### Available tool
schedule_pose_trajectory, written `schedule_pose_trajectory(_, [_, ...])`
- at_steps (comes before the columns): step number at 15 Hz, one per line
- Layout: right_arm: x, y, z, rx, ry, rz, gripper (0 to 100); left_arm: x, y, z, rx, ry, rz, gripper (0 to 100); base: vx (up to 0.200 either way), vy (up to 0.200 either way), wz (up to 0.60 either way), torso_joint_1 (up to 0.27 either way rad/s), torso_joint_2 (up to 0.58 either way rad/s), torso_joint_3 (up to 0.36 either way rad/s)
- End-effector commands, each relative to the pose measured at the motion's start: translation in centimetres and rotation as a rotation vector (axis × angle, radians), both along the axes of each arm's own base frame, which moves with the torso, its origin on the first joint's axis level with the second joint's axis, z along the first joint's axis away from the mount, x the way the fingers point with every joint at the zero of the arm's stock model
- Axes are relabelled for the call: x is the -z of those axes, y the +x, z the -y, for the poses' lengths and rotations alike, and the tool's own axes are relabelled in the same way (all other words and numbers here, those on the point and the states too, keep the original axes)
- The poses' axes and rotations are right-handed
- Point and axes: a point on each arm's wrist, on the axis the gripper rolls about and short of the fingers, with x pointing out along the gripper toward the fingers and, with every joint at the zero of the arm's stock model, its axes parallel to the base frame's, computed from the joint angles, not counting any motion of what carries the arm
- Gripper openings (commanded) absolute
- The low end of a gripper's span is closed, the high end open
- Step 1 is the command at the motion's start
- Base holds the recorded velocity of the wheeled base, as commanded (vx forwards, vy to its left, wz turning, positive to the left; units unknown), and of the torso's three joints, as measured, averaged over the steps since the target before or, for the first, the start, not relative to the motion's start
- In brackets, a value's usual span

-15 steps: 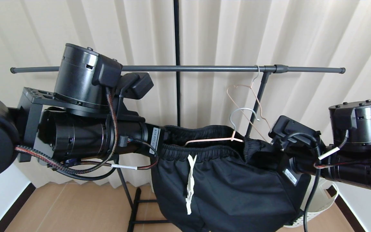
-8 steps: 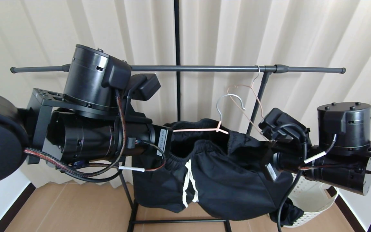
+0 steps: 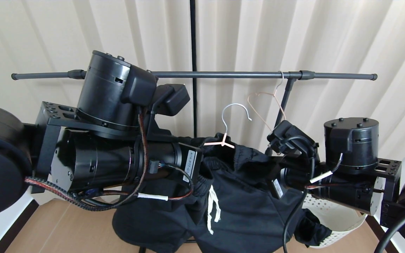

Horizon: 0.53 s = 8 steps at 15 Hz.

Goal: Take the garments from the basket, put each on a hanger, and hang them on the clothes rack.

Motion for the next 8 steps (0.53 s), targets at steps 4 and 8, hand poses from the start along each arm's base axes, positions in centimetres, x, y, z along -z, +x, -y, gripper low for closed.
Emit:
schedule_pose_trajectory(4, [-0.6, 0.0, 0.1, 0.009, 0.058, 0.016, 0, 1.3, 0.0, -0.4, -0.008, 0.042, -0.022, 0, 0.000, 0.000, 0.00, 0.000, 0.00, 0.000])
schedule_pose_trajectory(8, [-1.8, -0.7, 0.5, -0.033, 0.098, 0.038, 0, 2.1, 1.0, -1.4, -0.055, 0.055, -0.032, 0, 0.000, 0.000, 0.00, 0.000, 0.00, 0.000])
